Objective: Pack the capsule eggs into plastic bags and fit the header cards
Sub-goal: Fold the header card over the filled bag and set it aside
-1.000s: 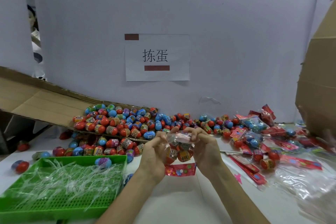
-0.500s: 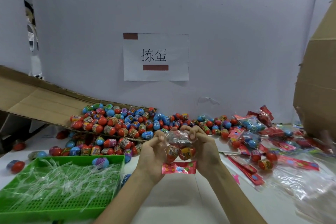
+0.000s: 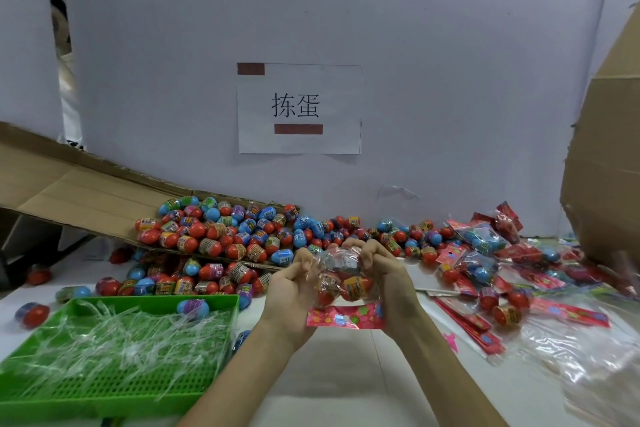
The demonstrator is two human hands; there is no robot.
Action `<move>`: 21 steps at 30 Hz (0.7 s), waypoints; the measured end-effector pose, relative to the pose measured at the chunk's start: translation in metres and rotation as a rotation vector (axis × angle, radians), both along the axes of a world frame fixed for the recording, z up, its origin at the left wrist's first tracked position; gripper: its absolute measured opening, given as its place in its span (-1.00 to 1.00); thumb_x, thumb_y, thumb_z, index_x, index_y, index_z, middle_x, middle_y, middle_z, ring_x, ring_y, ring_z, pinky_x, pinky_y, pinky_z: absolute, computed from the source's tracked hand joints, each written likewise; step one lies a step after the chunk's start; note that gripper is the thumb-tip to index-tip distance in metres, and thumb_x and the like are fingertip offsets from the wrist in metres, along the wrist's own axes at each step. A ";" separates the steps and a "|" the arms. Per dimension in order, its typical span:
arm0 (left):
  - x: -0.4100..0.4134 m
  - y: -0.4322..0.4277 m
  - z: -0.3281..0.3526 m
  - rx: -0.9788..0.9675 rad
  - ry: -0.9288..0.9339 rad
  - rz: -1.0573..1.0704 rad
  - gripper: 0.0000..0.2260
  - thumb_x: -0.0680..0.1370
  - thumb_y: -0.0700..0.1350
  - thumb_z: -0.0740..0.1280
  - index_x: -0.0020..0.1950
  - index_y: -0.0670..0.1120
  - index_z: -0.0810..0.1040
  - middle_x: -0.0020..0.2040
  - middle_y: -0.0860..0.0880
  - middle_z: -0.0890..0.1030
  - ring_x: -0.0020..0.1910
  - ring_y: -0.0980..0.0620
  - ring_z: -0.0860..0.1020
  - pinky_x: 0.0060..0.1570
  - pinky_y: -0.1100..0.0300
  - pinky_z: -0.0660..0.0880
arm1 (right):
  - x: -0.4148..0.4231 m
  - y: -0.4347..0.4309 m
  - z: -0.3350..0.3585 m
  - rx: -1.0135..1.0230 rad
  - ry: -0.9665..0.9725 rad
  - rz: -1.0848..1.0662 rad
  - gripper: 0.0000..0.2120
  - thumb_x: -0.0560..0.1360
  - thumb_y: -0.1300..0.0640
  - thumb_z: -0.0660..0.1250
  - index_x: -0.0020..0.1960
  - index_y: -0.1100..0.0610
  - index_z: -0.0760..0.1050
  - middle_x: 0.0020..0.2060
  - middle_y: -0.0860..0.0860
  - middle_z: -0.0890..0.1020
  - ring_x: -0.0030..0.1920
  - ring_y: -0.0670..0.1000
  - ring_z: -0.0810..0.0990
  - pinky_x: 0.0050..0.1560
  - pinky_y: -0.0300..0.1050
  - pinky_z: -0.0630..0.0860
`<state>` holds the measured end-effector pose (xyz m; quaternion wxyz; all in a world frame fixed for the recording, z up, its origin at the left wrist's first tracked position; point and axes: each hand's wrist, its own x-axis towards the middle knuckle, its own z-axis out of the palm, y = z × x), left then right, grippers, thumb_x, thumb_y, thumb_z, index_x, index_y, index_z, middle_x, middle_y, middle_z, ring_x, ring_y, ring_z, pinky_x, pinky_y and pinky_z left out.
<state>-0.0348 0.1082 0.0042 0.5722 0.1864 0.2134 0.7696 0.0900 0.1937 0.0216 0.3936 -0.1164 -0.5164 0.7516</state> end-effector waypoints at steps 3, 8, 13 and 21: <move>-0.001 0.000 0.000 -0.023 -0.030 0.005 -0.62 0.71 -0.11 0.03 -0.30 -0.11 0.35 -0.32 -0.10 0.42 -0.38 -0.03 0.51 -0.29 0.03 0.58 | -0.001 -0.001 0.000 0.028 -0.033 0.000 -0.57 0.58 0.35 0.09 -0.37 0.09 0.51 -0.04 0.06 0.68 -0.03 0.06 0.67 -0.07 -0.01 0.65; -0.003 0.002 -0.002 -0.053 -0.056 0.032 -0.60 0.72 -0.09 0.03 -0.29 -0.10 0.35 -0.27 -0.08 0.35 -0.31 -0.02 0.40 -0.14 0.05 0.50 | -0.002 0.000 0.002 0.031 -0.036 0.006 -0.56 0.59 0.36 0.08 -0.37 0.09 0.50 -0.06 0.06 0.67 -0.05 0.05 0.64 -0.10 -0.04 0.64; 0.000 0.002 -0.002 -0.072 -0.061 0.047 -0.60 0.71 -0.09 0.02 -0.31 -0.11 0.33 -0.25 -0.11 0.37 -0.22 -0.06 0.40 0.01 -0.01 0.44 | -0.001 0.002 0.003 0.057 -0.029 0.012 -0.58 0.57 0.36 0.08 -0.37 0.10 0.50 -0.04 0.07 0.67 -0.01 0.08 0.63 -0.04 0.00 0.62; 0.010 -0.003 0.006 0.003 -0.058 -0.009 -0.77 0.52 -0.12 0.17 -0.33 -0.11 0.34 -0.37 -0.08 0.41 -0.44 0.01 0.45 -0.39 0.10 0.50 | 0.011 0.000 0.012 0.089 0.077 0.047 -0.75 0.33 0.31 0.11 -0.44 0.12 0.45 -0.10 0.11 0.66 -0.16 0.04 0.63 -0.16 -0.12 0.60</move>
